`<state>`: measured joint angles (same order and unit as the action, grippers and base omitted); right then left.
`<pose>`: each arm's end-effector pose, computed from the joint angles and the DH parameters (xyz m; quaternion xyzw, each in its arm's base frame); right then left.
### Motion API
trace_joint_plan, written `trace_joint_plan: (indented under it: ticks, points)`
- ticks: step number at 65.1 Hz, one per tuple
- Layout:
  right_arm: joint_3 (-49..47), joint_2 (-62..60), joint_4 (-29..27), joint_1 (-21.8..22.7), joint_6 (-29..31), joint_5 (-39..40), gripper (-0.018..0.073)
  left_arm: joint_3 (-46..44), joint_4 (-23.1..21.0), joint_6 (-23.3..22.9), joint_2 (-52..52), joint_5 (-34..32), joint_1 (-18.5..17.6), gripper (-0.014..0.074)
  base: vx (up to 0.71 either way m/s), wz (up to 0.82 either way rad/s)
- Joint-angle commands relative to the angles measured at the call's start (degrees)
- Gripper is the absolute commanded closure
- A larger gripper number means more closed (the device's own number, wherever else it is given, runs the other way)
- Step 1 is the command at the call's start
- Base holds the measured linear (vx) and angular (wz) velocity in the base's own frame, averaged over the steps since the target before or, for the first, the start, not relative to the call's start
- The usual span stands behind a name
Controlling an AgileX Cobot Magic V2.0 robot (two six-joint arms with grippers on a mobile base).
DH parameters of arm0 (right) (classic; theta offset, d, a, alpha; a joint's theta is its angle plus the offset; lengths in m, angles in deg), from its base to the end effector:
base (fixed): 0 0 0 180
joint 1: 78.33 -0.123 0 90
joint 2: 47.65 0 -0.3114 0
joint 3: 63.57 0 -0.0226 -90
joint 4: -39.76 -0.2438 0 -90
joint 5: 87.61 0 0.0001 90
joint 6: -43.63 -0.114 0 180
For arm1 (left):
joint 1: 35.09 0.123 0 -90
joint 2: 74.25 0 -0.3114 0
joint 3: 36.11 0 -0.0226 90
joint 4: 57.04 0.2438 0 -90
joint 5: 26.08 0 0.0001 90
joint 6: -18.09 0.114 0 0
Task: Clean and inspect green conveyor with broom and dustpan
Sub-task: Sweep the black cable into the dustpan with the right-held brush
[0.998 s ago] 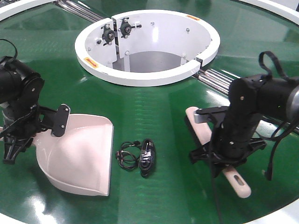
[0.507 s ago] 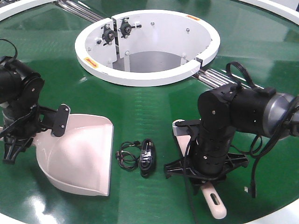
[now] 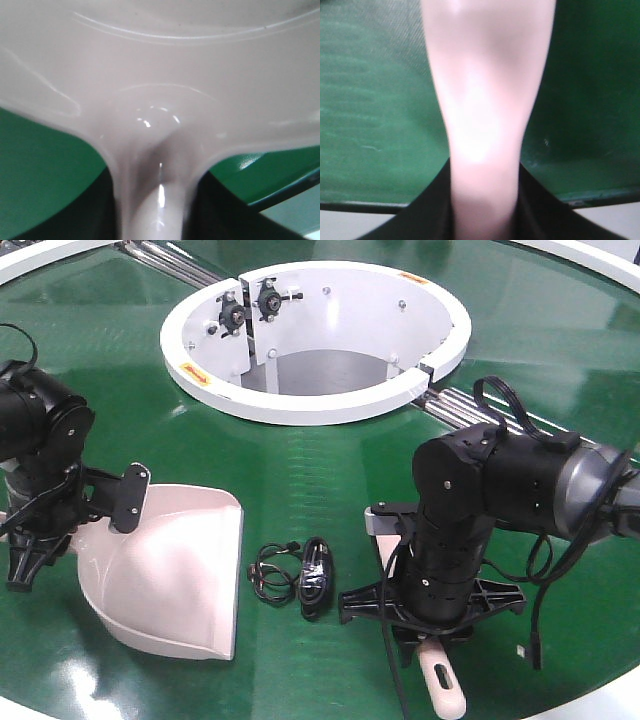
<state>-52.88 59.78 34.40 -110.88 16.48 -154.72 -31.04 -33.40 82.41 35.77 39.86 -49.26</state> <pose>0.2549 0.1744 0.2120 0.0269 -0.9977 -0.0139 0.0605 0.3385 -0.0424 0.2266 -0.6852 -0.7041 -0.1650 0.0869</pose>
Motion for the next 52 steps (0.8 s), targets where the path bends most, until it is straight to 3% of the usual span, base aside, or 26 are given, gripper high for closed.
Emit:
trace_joint_plan:
  ticks: [1,10,23,34,52]
  points:
    - [-3.3,-0.4,0.3,-1.1,0.0,-2.2,0.0563,-1.7,0.9,0.2,-2.3,1.1,-0.4,0.0603,0.0,0.0]
    - [-7.3,3.2,2.2,-3.7,-1.2,-4.2,0.0563,-1.7,0.9,0.2,-2.3,1.1,-0.4,0.0603,0.0,0.0]
    - [-12.4,8.6,-0.1,-5.4,-2.4,-6.9,0.0563,-1.7,0.9,0.2,-2.3,1.1,-0.4,0.0603,0.0,0.0]
    - [-20.3,13.2,-1.7,-9.6,-2.2,-6.9,0.0563,-1.7,0.9,0.2,-2.3,1.1,-0.4,0.0603,0.0,0.0]
    - [-38.1,23.0,-10.5,-15.3,0.5,-6.9,0.0563,-1.7,0.9,0.2,-2.3,1.1,-0.4,0.0603,0.0,0.0]
